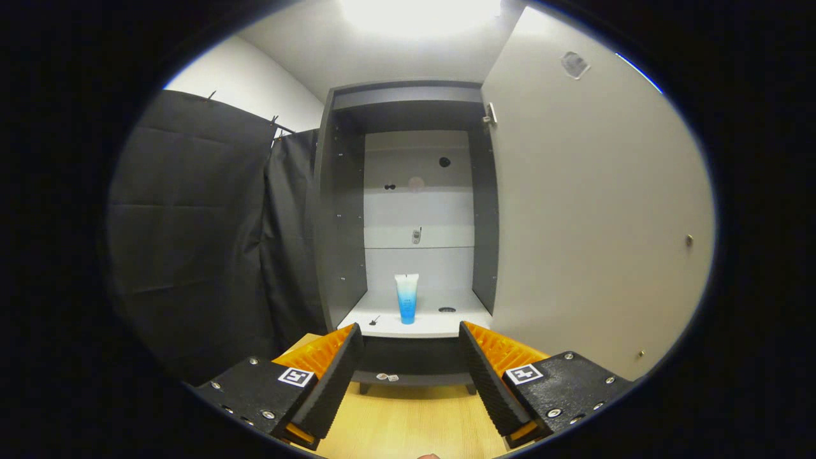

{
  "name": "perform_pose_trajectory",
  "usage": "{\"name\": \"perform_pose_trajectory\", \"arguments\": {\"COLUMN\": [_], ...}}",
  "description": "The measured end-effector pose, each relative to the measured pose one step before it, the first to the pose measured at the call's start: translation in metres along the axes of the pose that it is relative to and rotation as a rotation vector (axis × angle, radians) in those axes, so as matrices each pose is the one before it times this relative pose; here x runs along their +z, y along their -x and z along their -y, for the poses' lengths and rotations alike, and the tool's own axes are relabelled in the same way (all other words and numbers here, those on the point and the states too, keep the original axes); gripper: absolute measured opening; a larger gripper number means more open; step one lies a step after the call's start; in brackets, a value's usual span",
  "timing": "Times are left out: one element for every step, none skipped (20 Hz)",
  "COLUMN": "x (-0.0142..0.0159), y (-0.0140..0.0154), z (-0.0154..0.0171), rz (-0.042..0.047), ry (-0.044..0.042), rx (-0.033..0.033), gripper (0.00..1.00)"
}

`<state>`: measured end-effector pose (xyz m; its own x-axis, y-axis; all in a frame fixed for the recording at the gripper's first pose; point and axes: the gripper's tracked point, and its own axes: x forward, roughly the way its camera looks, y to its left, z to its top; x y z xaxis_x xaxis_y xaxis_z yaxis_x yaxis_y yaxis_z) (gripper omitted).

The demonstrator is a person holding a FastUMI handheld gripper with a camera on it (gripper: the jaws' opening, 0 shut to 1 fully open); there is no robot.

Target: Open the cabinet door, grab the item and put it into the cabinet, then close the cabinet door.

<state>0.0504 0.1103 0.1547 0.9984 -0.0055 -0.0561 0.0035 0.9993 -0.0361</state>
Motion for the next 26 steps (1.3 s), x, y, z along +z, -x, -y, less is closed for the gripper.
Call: {"name": "perform_pose_trajectory", "arguments": {"x": [-0.0062,-0.00523,-0.00463,-0.00242,-0.00299,-0.0023,-0.0033,-0.00123,-0.001,0.00024,0.00007,-0.00125,0.00045,0.00096,0.0014,0.00143,0.00108,0.00219,0.00348,0.00247,0.0039,0.00599,0.0045,0.00434,0.00252,0.003], "y": [0.01146,0.01173,0.01014,0.00936,0.00895,0.01045,0.00915,0.00981,0.00834,0.00945,0.00877,0.00916,0.00829,0.00845,0.00605,0.00646,0.00572,0.00504,0.00436,0.00526,0.00309,0.004,-0.00247,-0.0021,-0.0036,-0.00444], "z": [0.00416,0.00507,0.00626,0.00702,0.00523,0.00426,0.00291,0.0034,0.00566,0.00637,0.00553,0.00583,0.00797,0.00833,0.01072,0.01035,0.00968,0.0118,0.01499,0.01674,0.01639,0.01625,0.01537,0.01447,0.01482,0.01241], "rz": [-0.0061,-0.00675,-0.0039,0.00216,0.0021,-0.00301,-0.00158,0.00249,0.006,0.00852,0.00304,0.001,0.00125,0.00298,0.00259,0.00154,0.00109,0.00215,0.00343,0.00473,0.00828,0.01272,0.015,0.01097,0.00999,0.0057], "ry": [-0.00806,-0.00736,-0.00423,-0.0016,0.0007,-0.00313,-0.00451,-0.00014,0.00797,0.01014,0.00823,0.00296,0.00231,0.0009,0.00033,-0.00335,-0.00802,-0.00623,-0.00329,-0.00446,-0.00549,-0.00371,0.00233,0.00692,0.00702,0.00768], "rx": [-0.00801,-0.00823,-0.01022,-0.01246,-0.00897,-0.00078,0.00593,0.00636,-0.00223,-0.00524,-0.00384,-0.00499,-0.01037,-0.01062,-0.01603,-0.01457,-0.01118,-0.01573,-0.02528,-0.02774,-0.02854,-0.03021,-0.02994,-0.0331,-0.031,-0.03117], "gripper": [0.94,0.94,0.93,0.94,0.94,0.93,0.93,0.93,0.93,0.93,0.93,0.93,0.93,0.94,0.93,0.94,0.94,0.94,0.93,0.93,0.93,0.93,0.93,0.93,0.93,0.93]}}
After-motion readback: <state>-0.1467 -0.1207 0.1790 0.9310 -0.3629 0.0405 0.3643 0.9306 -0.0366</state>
